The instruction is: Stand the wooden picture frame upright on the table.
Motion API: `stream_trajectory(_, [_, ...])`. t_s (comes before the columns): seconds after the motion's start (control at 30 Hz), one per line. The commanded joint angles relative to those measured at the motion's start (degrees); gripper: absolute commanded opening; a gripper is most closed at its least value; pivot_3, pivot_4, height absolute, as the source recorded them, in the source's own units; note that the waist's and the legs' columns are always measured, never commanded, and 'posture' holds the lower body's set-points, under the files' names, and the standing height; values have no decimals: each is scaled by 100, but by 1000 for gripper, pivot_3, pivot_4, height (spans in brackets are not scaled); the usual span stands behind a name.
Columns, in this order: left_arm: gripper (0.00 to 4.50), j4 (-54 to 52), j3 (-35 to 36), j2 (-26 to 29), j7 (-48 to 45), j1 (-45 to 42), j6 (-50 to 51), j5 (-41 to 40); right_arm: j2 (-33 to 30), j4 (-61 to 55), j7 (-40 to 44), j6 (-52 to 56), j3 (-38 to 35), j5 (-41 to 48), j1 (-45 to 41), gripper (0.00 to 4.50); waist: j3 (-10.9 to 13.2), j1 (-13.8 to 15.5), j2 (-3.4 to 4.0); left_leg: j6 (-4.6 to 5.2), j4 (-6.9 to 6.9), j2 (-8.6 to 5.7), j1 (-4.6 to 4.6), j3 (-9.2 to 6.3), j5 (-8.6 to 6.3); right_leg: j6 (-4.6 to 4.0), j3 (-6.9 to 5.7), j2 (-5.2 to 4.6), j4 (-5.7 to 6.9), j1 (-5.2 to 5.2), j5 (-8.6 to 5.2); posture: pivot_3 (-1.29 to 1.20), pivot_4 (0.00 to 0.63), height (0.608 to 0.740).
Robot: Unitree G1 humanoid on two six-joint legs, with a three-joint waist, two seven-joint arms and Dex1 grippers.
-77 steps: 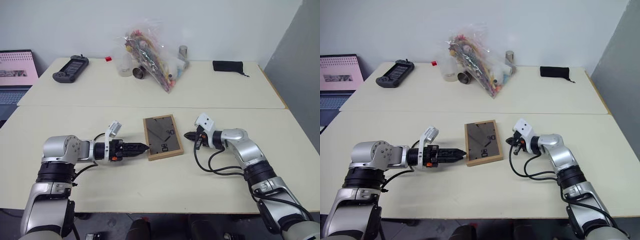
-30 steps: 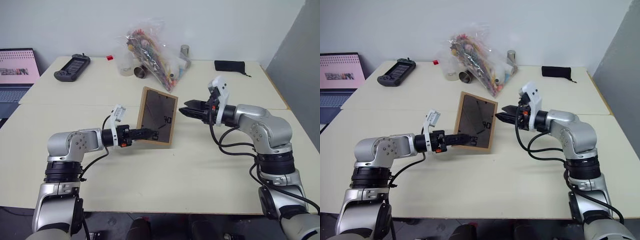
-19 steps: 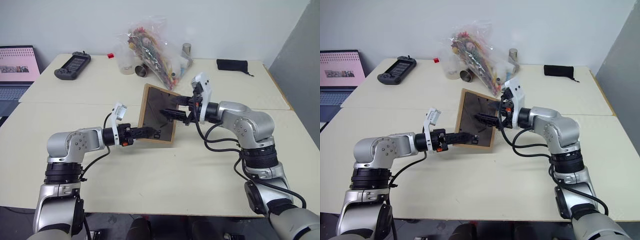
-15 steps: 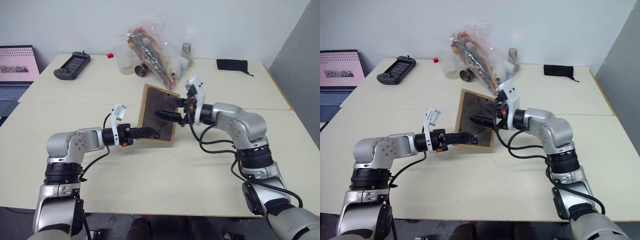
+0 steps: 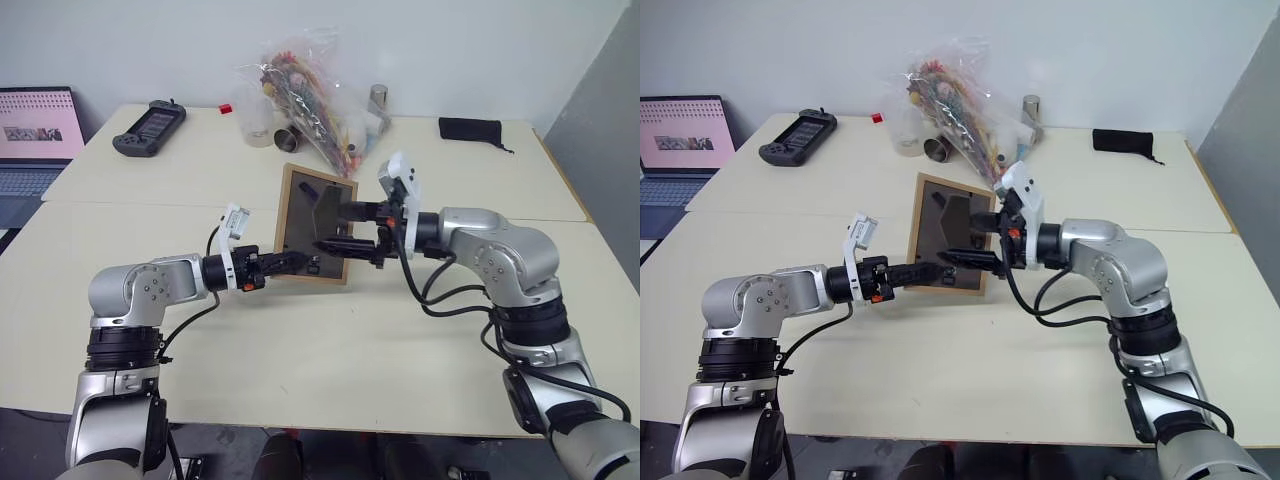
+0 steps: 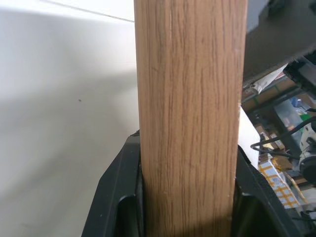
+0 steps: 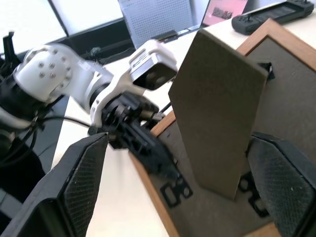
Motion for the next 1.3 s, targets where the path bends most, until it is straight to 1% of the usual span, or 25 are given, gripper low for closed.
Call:
stream_trajectory(0.03, [1291,-39,279,4,145,-186,189,-245,-173,-340,156,30,-61,232,69,4480,0,-2,0,0,0,0,0,0,0,0,0,1,1,0,0,0,150,740])
stream_trajectory(0.17, [1291,153,760,-127,375,-382,823,-754,-552,-154,-99,-264,-115,-215,311,4480,0,-4,0,1,4,0,-1,0,0,0,1,1,2,-1,0,0,150,740])
stream_trajectory(0.27, [1291,103,944,-91,507,-311,1243,-950,-1062,-102,50,-472,-224,-361,608,4480,0,-4,0,1,7,-2,-5,0,0,0,1,0,1,-2,0,0,150,740])
stream_trajectory(0.33, [1291,-54,894,45,484,-102,1577,-1038,-1564,-20,262,-1037,-253,-644,953,4480,0,-2,0,1,6,-3,-6,1,0,0,1,-1,-1,-1,0,0,150,740])
stream_trajectory(0.37, [1291,-62,969,59,527,-53,1877,-1132,-1841,78,365,-1801,-188,-1025,1200,4480,0,7,0,1,5,-4,-8,1,0,0,2,-2,-3,-2,0,0,150,740])
stream_trajectory(0.4, [1291,-44,1032,60,565,-39,2078,-1197,-2008,168,424,-2369,-122,-1288,1352,4480,0,16,-1,1,4,-5,-8,3,0,0,2,-4,-6,0,0,0,150,740])
stream_trajectory(0.43, [1291,41,1073,65,635,-49,2236,-1338,-2114,350,428,-3183,-14,-1641,1492,4480,0,15,-1,1,4,-7,-8,7,-1,1,2,-7,-5,1,0,0,150,740])
stream_trajectory(0.47, [1291,94,967,127,690,-30,2304,-1494,-2148,686,264,-4401,155,-2155,1562,4480,1,11,-2,1,4,-7,-10,10,-1,1,2,-7,-9,0,-1,0,150,740])
stream_trajectory(0.53, [1291,216,763,230,807,9,2337,-1914,-2040,1350,-150,-6390,351,-2909,1548,4480,2,-15,-5,1,8,-5,-10,12,-1,2,2,-6,-9,-1,-1,0,150,740])
stream_trajectory(0.57, [1291,353,716,256,911,-6,2337,-2176,-1988,1668,-334,-7206,449,-3221,1495,4480,2,-50,-5,1,8,-4,-7,16,0,3,7,-6,-5,-2,-1,0,150,740])
stream_trajectory(0.6, [1291,511,714,254,1068,-44,2337,-2389,-1967,2011,-697,-8060,586,-3702,1386,4480,2,-71,-5,1,9,-1,2,22,0,4,13,-4,-1,0,-1,0,150,740])
stream_trajectory(0.67, [1291,788,745,241,1377,-111,2337,-2850,-1920,2583,-1410,-9370,772,-4561,1148,4480,2,-110,-4,1,10,0,8,23,1,4,12,-3,8,2,0,0,150,740])
stream_trajectory(0.73, [1291,763,655,280,1669,-52,2337,-3345,-1768,3030,-2105,-10294,892,-5243,880,4480,2,-129,-5,-3,19,0,9,20,5,4,13,-2,22,1,1,0,150,740])
stream_trajectory(0.87, [1291,635,551,305,2257,123,2337,-4078,-1433,3555,-3313,-11158,994,-6262,537,4480,2,-137,-5,-30,51,-1,8,15,20,3,14,-3,46,3,1,0,150,740])
stream_trajectory(0.97, [1291,631,582,265,2724,190,2337,-4553,-1203,3735,-4123,-11504,1071,-6924,371,4480,2,-134,-5,-31,66,-2,8,8,21,3,13,-5,66,6,1,0,150,740])
stream_trajectory(1.07, [1291,543,601,246,3141,268,2298,-4980,-981,3893,-4624,-11661,1228,-7333,247,4480,2,-125,-5,-36,79,-7,9,1,24,3,12,-5,87,6,1,0,150,740])
stream_trajectory(1.17, [1291,402,521,318,3485,447,2125,-5389,-826,3993,-4956,-11773,1320,-7499,105,4480,2,-132,-5,-41,81,-9,19,-1,28,3,14,-6,93,13,1,0,150,740])
stream_trajectory(1.23, [1291,315,458,404,3706,564,1964,-5707,-784,4098,-5104,-11816,1384,-7587,7,4118,2,-133,-5,-41,80,-9,29,-3,28,3,13,-5,93,22,1,0,150,740])
stream_trajectory(1.27, [1291,264,414,444,3808,616,1870,-5869,-790,4155,-5175,-11843,1418,-7642,-29,4036,2,-133,-5,-41,79,-9,30,-3,28,3,13,-5,93,24,1,0,150,740])
stream_trajectory(1.3, [1291,192,371,476,3912,675,1780,-5983,-798,4225,-5224,-11872,1454,-7672,-64,3732,2,-133,-5,-41,79,-9,31,-3,28,2,13,-5,92,25,1,0,150,740])
